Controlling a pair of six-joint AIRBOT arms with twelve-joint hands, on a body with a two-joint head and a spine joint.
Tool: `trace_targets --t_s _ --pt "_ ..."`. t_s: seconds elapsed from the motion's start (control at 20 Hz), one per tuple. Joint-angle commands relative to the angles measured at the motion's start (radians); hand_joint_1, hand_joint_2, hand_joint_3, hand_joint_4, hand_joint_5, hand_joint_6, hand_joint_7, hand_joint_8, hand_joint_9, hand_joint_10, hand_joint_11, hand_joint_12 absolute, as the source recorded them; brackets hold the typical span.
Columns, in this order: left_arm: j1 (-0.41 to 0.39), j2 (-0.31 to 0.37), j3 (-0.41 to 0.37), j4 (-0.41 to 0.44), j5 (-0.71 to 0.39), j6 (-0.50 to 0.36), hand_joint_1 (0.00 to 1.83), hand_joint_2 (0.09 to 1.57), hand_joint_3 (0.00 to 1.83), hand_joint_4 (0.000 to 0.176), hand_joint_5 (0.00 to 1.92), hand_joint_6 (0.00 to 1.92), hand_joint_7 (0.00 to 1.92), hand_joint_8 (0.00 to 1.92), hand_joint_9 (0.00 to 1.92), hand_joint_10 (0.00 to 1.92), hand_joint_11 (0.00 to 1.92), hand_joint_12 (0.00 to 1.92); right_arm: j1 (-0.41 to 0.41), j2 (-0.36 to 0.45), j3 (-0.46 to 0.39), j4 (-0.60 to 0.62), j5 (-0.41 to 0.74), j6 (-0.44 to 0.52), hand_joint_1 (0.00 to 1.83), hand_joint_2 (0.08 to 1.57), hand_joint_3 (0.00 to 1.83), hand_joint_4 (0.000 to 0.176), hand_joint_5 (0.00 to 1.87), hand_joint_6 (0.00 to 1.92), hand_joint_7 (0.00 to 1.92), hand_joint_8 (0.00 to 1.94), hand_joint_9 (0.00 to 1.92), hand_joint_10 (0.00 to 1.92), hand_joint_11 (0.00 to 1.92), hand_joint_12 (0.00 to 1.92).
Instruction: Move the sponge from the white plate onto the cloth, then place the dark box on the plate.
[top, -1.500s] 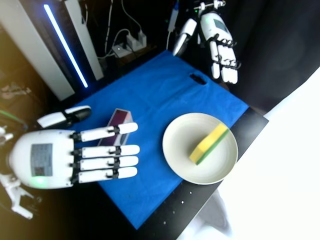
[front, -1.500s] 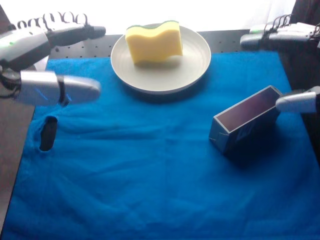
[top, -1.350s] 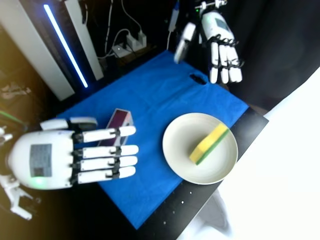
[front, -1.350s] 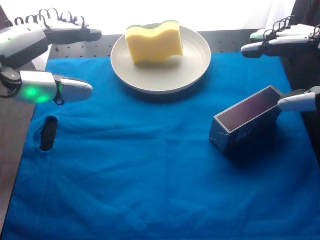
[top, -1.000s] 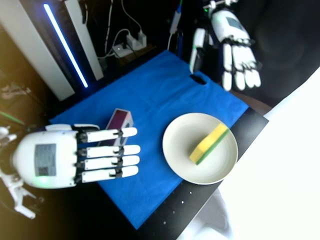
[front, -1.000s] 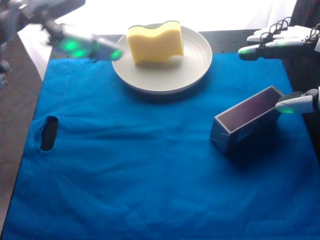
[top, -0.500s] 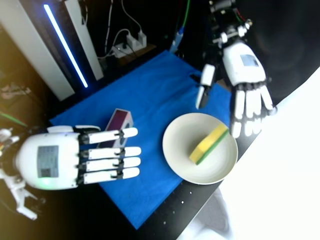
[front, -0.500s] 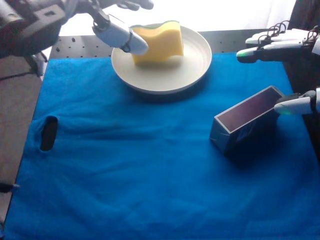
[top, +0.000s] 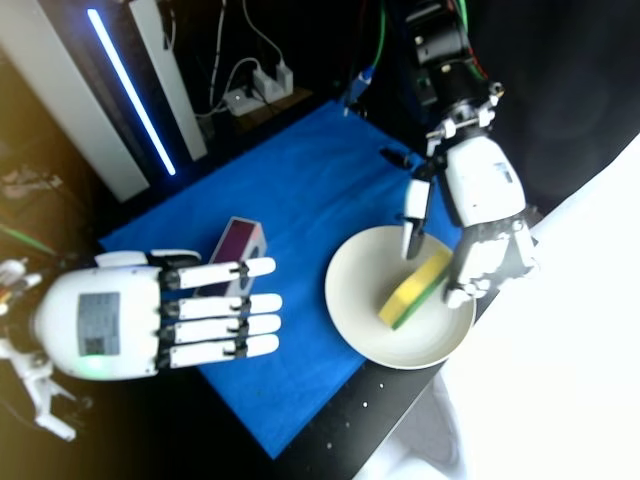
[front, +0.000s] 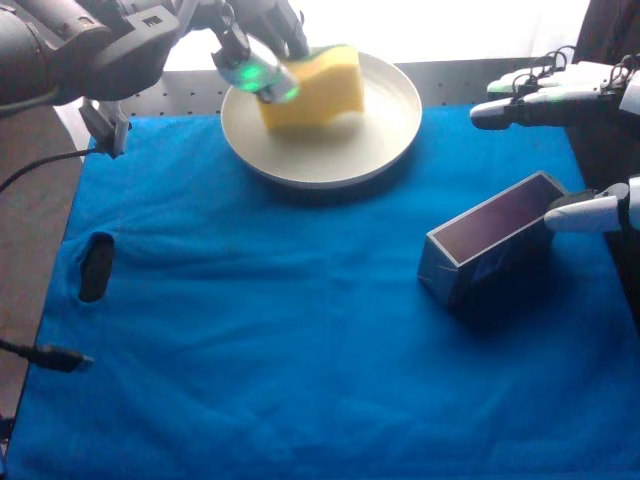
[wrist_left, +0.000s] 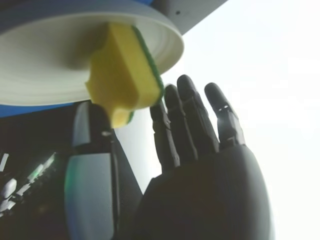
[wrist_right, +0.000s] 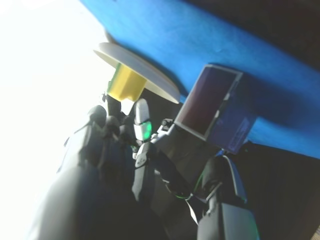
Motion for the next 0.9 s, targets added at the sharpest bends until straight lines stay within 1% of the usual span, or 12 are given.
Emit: trace_targets --t_s 0.0,0.1,0.2,0.3,0.4,0.45,0.5,0.55,0.6,0.65,0.75,0.85 --pt "-0.008 0.002 0.007 -0.014 -0.102 -0.005 1.24 1.12 0.0 0.0 1.09 0.63 0.91 1.25 0.65 0.68 0.0 1.46 0.019 0.002 0.006 0.058 0.101 0.011 0.78 1.07 0.0 0.162 0.32 0.0 0.18 0.0 0.17 0.0 0.1 0.22" --pt "-0.008 0.018 -0.015 -0.014 -0.126 -0.011 1.23 1.12 0.0 0.0 1.06 0.7 0.93 1.21 0.58 0.77 0.0 1.43 0.018 0.002 0.005 0.058 0.101 0.013 0.77 1.08 0.0 0.166 0.32 0.0 0.18 0.0 0.15 0.0 0.08 0.21" --pt "-0.023 0.072 -0.086 0.003 -0.185 -0.011 1.26 1.1 0.0 0.0 1.11 0.54 0.98 1.21 0.56 1.08 0.0 1.67 0.018 0.002 0.003 0.056 0.101 0.019 0.79 1.09 0.01 0.174 0.32 0.0 0.17 0.0 0.12 0.0 0.06 0.2" --pt "-0.047 0.156 -0.196 0.061 -0.261 -0.011 1.27 1.1 0.0 0.0 1.12 0.49 0.98 1.22 0.82 1.29 0.53 1.84 0.018 0.002 0.0 0.056 0.101 0.034 0.79 1.09 0.01 0.176 0.32 0.0 0.15 0.0 0.1 0.0 0.05 0.19" --pt "-0.058 0.248 -0.306 0.1 -0.337 -0.011 1.25 1.08 0.0 0.0 1.06 0.72 1.08 0.97 0.87 0.96 0.41 1.56 0.018 0.003 0.0 0.056 0.101 0.046 0.79 1.1 0.01 0.176 0.32 0.0 0.15 0.0 0.09 0.0 0.03 0.18" --pt "-0.06 0.292 -0.354 0.117 -0.373 -0.011 1.25 1.08 0.0 0.0 1.05 0.72 1.09 0.97 0.94 0.99 0.58 1.65 0.018 0.005 -0.002 0.056 0.101 0.049 0.78 1.1 0.01 0.176 0.32 0.0 0.16 0.0 0.09 0.0 0.03 0.18" --pt "-0.059 0.341 -0.406 0.135 -0.408 -0.011 1.24 1.08 0.0 0.0 1.03 0.79 1.09 0.93 0.91 0.89 0.38 1.62 0.018 0.008 -0.006 0.056 0.101 0.049 0.78 1.1 0.0 0.176 0.32 0.0 0.16 0.0 0.09 0.0 0.03 0.18" --pt "-0.051 0.4 -0.464 0.153 -0.45 -0.015 1.22 1.1 0.0 0.024 1.01 0.88 1.02 0.98 0.8 0.77 0.16 1.6 0.018 0.01 -0.014 0.057 0.101 0.049 0.79 1.1 0.0 0.175 0.32 0.0 0.16 0.0 0.09 0.0 0.03 0.17" --pt "-0.039 0.436 -0.504 0.166 -0.478 -0.022 1.23 1.09 0.0 0.03 1.01 0.9 1.04 0.94 0.86 0.61 0.2 1.5 0.018 0.01 -0.02 0.058 0.101 0.049 0.8 1.1 0.01 0.174 0.32 0.0 0.16 0.0 0.09 0.0 0.03 0.17" --pt "-0.023 0.477 -0.542 0.187 -0.507 -0.043 1.23 1.1 0.0 0.009 1.08 0.79 0.95 1.05 0.84 0.56 0.3 1.52 0.018 0.01 -0.026 0.058 0.101 0.049 0.79 1.11 0.01 0.176 0.31 0.0 0.16 0.0 0.09 0.0 0.03 0.17" --pt "0.042 0.575 -0.623 0.224 -0.59 -0.125 1.23 1.09 0.0 0.003 1.05 0.8 1.04 0.98 0.97 0.68 0.58 1.53 0.018 0.014 -0.035 0.058 0.101 0.049 0.77 1.12 0.01 0.176 0.31 0.0 0.16 0.0 0.08 0.0 0.02 0.17" --pt "0.106 0.627 -0.668 0.224 -0.642 -0.172 1.25 1.09 0.0 0.0 1.08 0.67 1.03 1.08 0.93 0.87 0.63 1.55 0.018 0.016 -0.037 0.059 0.101 0.049 0.76 1.13 0.01 0.17 0.31 0.0 0.16 0.0 0.08 0.0 0.02 0.16"
